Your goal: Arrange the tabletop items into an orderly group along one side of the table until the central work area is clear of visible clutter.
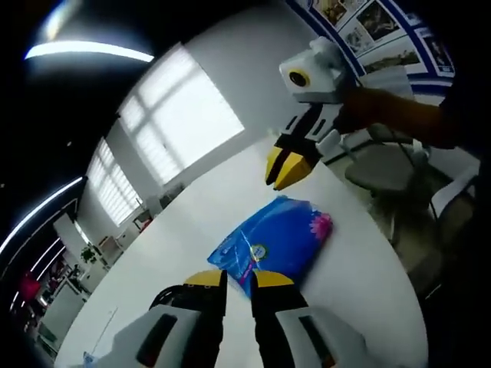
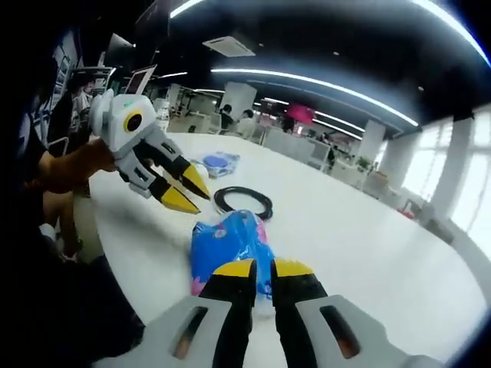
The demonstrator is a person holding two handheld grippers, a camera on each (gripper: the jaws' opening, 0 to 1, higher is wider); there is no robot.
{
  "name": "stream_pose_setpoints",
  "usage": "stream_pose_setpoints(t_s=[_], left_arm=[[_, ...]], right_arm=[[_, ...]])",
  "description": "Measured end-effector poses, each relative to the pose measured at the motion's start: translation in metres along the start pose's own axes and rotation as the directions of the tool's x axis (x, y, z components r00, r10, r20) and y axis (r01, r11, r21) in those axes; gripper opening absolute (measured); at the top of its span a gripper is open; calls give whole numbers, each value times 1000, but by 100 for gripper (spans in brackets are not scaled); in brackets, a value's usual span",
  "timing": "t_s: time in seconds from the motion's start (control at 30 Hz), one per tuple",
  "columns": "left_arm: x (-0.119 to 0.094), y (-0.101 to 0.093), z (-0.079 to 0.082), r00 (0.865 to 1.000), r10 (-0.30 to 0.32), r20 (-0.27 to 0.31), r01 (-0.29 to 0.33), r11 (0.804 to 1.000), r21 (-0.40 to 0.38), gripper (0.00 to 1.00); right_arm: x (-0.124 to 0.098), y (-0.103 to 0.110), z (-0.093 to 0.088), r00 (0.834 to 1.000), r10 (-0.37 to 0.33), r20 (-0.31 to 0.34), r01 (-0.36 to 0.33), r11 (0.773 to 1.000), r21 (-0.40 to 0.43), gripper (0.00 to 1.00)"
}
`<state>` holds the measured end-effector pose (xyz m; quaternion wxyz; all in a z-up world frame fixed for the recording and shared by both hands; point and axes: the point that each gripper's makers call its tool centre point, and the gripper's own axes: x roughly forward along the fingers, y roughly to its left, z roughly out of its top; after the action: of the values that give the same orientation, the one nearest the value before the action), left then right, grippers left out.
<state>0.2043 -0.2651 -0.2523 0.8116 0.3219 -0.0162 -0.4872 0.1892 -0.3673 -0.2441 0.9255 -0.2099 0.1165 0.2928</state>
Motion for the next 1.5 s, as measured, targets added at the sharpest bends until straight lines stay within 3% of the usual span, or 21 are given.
stream_pose_setpoints(t_s=[0.23,0.57,1.0,1.13,1.23,1.33,1.37,1.4,1.5], left_arm=[[-30,14,4,1000,27,11,-27,1000,5,11],[-76,44,-14,993,114,6,-113,991,-64,12],[-113,44,-43,987,157,-28,-159,975,-156,16],[-126,45,-48,984,174,-33,-178,968,-179,25],[-133,44,-49,983,177,-42,-181,966,-187,33],[-136,44,-55,980,186,-74,-197,959,-202,56],[-138,44,-59,977,190,-94,-206,954,-218,68],[-140,43,-68,972,187,-144,-217,948,-234,77],[-141,43,-71,967,196,-164,-230,947,-223,90]], right_arm=[[11,7,22,999,29,27,-28,999,-43,6],[34,27,45,996,85,35,-82,992,-101,7],[62,51,56,987,157,31,-152,979,-134,11],[68,55,56,985,169,26,-163,977,-139,20],[71,61,57,982,185,19,-180,971,-158,35],[75,66,54,983,185,-11,-184,967,-176,55],[76,67,54,983,182,-17,-182,967,-180,62],[77,68,53,984,177,-21,-178,967,-182,69],[79,72,54,983,183,-26,-185,967,-178,81]])
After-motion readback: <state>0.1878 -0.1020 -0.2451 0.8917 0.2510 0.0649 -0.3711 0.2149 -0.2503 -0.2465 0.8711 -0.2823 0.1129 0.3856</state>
